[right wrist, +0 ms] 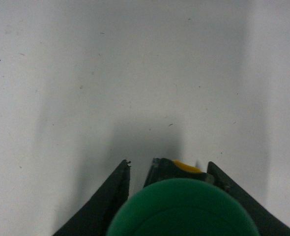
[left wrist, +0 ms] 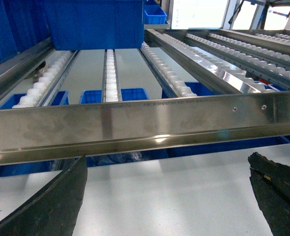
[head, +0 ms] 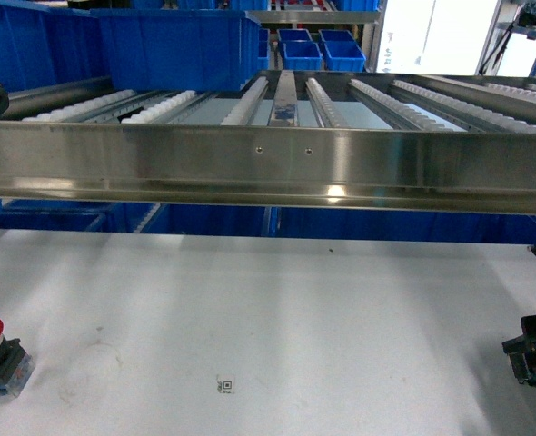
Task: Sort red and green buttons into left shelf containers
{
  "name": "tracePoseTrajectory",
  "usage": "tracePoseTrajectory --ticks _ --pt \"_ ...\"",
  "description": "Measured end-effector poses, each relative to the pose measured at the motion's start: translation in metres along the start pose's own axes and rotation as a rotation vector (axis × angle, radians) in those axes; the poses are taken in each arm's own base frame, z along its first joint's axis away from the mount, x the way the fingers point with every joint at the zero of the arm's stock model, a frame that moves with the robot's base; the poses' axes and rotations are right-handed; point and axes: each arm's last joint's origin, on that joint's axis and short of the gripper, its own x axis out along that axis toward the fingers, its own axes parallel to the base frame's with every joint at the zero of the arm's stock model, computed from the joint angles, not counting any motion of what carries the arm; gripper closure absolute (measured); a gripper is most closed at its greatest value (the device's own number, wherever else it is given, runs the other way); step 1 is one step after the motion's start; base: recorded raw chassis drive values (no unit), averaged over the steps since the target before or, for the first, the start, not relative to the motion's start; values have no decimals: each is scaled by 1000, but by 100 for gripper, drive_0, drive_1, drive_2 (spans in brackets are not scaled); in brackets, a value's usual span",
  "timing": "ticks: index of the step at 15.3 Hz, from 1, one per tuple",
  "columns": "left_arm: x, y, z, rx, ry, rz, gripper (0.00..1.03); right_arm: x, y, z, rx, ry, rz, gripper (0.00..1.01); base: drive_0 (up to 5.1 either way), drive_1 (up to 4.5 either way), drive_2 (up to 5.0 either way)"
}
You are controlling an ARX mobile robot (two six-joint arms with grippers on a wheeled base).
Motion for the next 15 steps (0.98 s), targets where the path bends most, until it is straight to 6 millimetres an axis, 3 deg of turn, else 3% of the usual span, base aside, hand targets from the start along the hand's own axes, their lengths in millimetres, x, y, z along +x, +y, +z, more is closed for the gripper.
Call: tracePoseTrajectory --ticks 1,2,7,10,15 --pt "0 0 0 0 0 0 5 1 0 -2 -1 -1 0 70 0 0 0" --pt "0 0 0 0 0 0 5 1 1 -2 -4 -6 -4 74 0 0 0" --pt "0 0 0 0 0 0 5 -10 10 -12 -29 -79 -19 74 0 0 0" --pt "0 0 0 0 0 0 5 -59 21 -11 -75 -324 -40 75 0 0 0" --pt "0 0 0 0 0 -1 5 -130 26 -49 -78 -430 -49 75 0 0 0"
